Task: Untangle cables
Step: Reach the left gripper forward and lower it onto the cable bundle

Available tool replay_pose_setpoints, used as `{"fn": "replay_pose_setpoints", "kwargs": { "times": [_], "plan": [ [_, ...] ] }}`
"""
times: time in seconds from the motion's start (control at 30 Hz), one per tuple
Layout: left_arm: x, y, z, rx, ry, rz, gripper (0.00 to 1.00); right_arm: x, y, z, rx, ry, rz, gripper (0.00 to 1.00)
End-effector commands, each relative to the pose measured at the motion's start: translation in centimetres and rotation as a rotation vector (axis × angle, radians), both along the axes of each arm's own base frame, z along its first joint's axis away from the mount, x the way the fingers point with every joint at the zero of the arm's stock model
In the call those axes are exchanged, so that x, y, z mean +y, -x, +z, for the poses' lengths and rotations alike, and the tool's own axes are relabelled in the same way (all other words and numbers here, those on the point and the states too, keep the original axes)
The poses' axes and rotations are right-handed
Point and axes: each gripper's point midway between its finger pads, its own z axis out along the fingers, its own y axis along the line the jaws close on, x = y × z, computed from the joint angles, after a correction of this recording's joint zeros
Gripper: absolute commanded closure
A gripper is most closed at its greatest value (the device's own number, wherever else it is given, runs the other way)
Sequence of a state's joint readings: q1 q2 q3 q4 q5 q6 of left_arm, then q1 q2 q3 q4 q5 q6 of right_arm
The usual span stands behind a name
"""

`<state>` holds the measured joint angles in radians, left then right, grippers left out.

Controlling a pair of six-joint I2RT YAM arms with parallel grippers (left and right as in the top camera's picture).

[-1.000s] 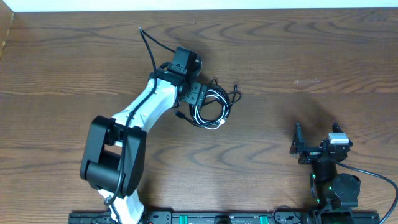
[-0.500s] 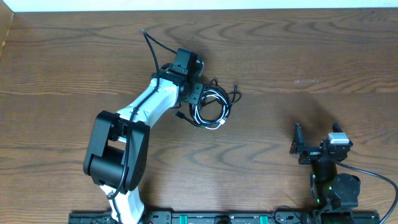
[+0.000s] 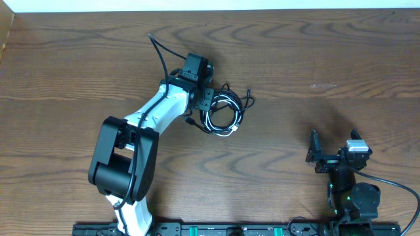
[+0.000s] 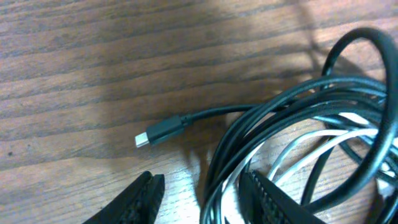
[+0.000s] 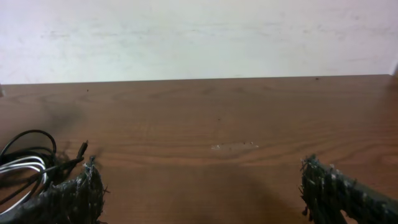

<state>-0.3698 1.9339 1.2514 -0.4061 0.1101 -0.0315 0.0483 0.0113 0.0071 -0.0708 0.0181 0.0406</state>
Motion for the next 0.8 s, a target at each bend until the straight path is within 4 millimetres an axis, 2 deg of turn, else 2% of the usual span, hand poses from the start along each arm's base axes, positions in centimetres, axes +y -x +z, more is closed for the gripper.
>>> {"fn": "replay_pose_setpoints", "kwargs": {
  "times": [0.0, 0.2, 0.33, 0.47, 0.53, 0.63, 0.73, 0.77],
  "plan": [
    [-0.8, 0.6, -0.5, 0.021, 0.019, 0.016, 0.56, 0.0, 0.0, -0.1, 0.001, 0.001, 0.0, 0.01],
    [-1.3, 1.3, -1.3, 0.026, 0.019, 0.009, 0.6, 0.0, 0.0, -0.1, 0.001, 0.001, 0.0, 0.01],
    [-0.8, 2.0, -2.4, 0.033, 0.008, 0.011, 0.6, 0.0, 0.0, -0.1, 0.001, 0.001, 0.0, 0.01],
    [-0.2, 2.0, -2.8, 0.024, -0.02, 0.03, 0.62, 0.0, 0.0, -0.1, 0.001, 0.001, 0.0, 0.01],
    [-0.2, 1.9, -2.8, 0.021, -0.018, 0.03, 0.7, 0.0, 0.0, -0.1, 0.001, 0.001, 0.0, 0.01],
    [-0.2, 1.9, -2.8, 0.019, -0.017, 0.03, 0.75, 0.0, 0.0, -0.1, 0.001, 0.001, 0.0, 0.01],
    [-0.2, 1.9, -2.8, 0.022, -0.017, 0.031, 0.92, 0.0, 0.0, -0.1, 0.001, 0.001, 0.0, 0.01],
    [-0.2, 2.0, -2.8, 0.024, -0.016, 0.036, 0.92, 0.0, 0.0, -0.1, 0.001, 0.001, 0.0, 0.01]
  ]
}}
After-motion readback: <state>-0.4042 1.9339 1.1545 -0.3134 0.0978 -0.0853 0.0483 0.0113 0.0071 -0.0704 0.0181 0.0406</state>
